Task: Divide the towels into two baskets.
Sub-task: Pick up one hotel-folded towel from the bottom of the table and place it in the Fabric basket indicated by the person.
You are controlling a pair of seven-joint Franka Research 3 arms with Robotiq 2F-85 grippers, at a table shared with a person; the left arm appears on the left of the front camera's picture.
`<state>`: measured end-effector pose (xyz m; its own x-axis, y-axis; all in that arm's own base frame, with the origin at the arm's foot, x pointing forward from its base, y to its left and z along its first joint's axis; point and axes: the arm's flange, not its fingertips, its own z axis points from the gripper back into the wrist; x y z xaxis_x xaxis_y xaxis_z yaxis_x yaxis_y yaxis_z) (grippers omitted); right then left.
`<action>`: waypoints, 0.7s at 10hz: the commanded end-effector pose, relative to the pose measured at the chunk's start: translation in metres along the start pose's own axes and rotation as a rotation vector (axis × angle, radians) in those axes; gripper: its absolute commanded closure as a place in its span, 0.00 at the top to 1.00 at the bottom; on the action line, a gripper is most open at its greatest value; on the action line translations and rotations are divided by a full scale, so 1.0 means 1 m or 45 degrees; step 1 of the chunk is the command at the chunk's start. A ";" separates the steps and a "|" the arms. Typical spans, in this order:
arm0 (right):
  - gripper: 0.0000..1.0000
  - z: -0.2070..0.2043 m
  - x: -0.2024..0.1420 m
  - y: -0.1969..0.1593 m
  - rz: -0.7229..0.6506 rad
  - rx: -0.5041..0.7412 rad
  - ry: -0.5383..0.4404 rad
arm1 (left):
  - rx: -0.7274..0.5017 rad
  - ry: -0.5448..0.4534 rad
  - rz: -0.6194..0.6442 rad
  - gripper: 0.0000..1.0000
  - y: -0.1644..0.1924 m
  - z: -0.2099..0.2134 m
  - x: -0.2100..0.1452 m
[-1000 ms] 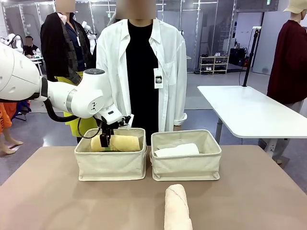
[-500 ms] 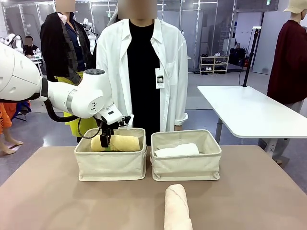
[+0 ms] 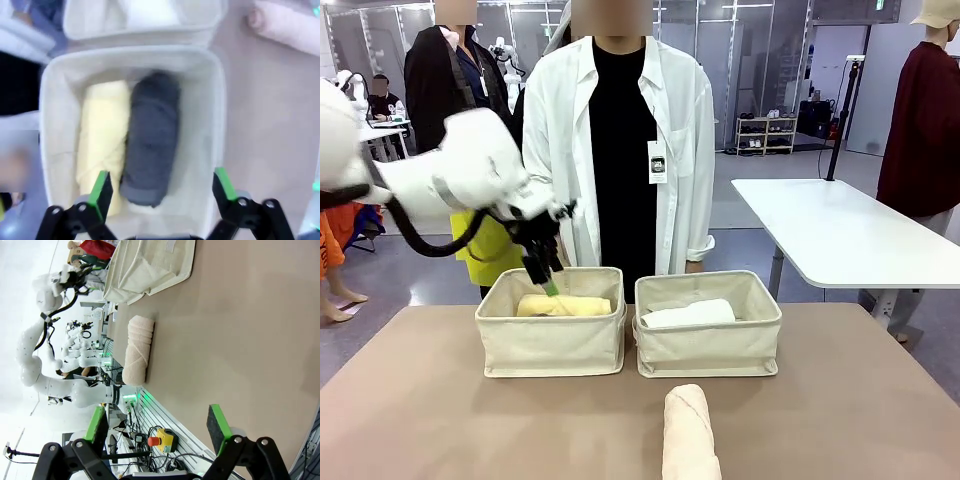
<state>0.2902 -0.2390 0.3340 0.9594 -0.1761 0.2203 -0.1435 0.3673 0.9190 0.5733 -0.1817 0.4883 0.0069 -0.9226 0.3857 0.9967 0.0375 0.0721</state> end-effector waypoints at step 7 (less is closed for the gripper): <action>1.00 0.000 -0.002 0.003 0.011 0.001 -0.008 | -0.476 -0.746 0.828 1.00 -0.172 0.129 -0.222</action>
<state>0.2899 -0.2393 0.3342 0.9591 -0.1771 0.2209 -0.1437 0.3677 0.9188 0.4138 0.0497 0.5094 0.5253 -0.5324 0.6638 0.8385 0.1914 -0.5102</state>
